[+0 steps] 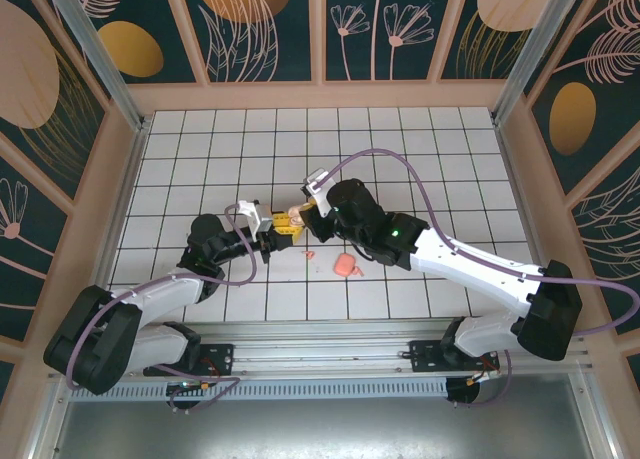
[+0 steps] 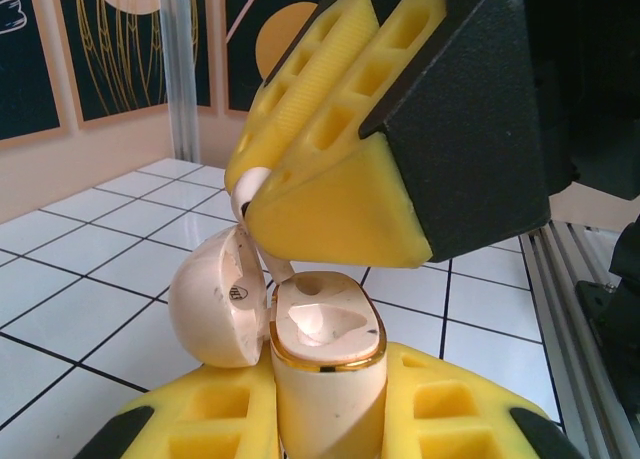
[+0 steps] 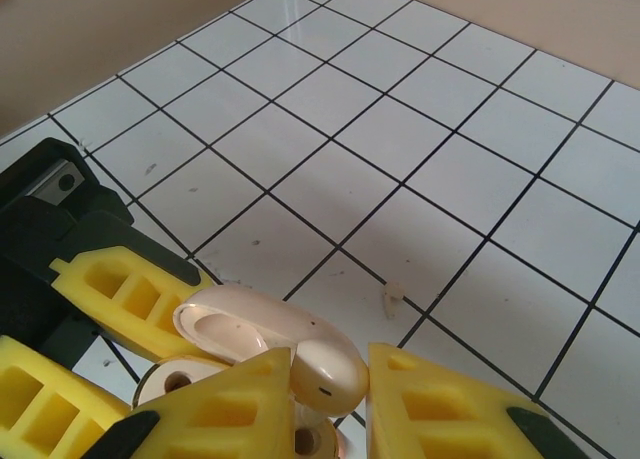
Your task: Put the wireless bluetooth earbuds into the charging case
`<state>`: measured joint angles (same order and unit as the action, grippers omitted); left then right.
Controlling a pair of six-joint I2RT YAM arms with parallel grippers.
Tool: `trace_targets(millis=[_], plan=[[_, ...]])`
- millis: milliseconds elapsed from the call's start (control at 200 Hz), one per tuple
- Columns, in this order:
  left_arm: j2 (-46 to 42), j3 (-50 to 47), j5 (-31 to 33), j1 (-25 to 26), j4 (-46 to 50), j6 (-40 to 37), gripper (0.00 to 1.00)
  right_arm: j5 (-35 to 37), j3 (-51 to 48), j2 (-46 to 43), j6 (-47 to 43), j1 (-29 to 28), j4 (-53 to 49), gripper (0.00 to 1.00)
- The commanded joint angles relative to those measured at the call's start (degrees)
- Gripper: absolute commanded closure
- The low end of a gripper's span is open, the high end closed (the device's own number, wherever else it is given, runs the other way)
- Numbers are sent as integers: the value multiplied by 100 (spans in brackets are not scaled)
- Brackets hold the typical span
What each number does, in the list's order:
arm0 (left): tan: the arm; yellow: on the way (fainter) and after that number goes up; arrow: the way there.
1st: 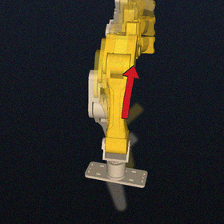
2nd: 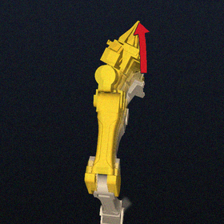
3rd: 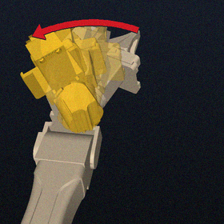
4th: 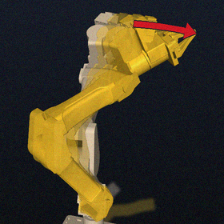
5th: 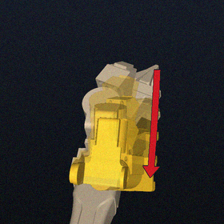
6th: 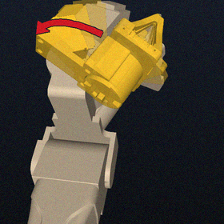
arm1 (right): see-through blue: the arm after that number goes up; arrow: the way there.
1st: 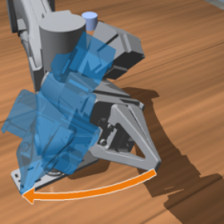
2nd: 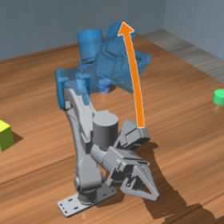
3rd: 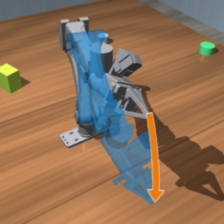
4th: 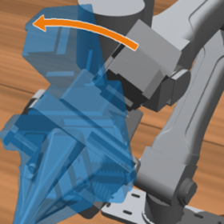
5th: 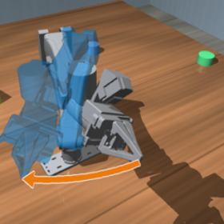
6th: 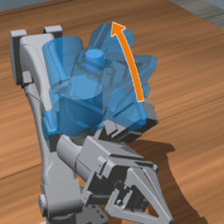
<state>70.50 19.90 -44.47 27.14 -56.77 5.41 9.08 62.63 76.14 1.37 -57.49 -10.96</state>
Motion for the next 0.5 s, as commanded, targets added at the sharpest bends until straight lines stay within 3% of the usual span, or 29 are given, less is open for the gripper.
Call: trace_targets(millis=[0,495], plan=[[8,101,105,28,-402,75,91,18,62,-175,-117,-104,-247,79],[8,114,67,23,-364,57,91,30,34,-499,-133,-81,-225,78]])
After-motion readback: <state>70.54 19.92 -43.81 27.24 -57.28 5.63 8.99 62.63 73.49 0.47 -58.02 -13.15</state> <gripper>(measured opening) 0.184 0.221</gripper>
